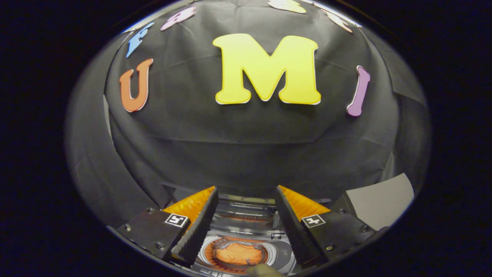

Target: Put the clothes into the washing machine and then close the washing machine lid.

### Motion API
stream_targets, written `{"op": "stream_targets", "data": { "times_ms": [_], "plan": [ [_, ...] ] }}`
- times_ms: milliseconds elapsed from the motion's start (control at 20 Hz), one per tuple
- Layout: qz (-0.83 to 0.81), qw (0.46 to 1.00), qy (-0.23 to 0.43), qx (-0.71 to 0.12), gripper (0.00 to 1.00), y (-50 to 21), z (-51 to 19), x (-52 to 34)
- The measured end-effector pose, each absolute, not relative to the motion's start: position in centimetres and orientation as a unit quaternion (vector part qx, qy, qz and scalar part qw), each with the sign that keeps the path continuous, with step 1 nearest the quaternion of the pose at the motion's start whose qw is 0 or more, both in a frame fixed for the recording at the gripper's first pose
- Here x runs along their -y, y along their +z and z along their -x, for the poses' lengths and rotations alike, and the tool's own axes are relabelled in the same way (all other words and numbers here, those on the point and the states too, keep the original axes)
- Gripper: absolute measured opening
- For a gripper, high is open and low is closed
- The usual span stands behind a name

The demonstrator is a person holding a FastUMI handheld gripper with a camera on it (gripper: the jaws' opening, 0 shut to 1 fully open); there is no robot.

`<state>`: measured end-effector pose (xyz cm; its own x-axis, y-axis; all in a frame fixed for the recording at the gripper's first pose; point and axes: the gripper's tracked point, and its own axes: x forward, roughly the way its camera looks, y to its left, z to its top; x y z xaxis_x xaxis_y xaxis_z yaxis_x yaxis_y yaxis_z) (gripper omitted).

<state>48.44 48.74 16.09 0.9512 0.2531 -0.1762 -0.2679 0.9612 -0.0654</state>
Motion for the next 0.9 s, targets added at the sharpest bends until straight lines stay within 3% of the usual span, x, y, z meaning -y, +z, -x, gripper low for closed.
{"op": "stream_targets", "data": {
  "times_ms": [350, 900],
  "plan": [
    [0.027, 0.988, 0.118, -0.094, 0.93, 17.6, -51.8, -49.8],
    [0.007, 0.979, 0.098, -0.178, 0.93, 12.4, -55.7, -50.5]
  ]
}}
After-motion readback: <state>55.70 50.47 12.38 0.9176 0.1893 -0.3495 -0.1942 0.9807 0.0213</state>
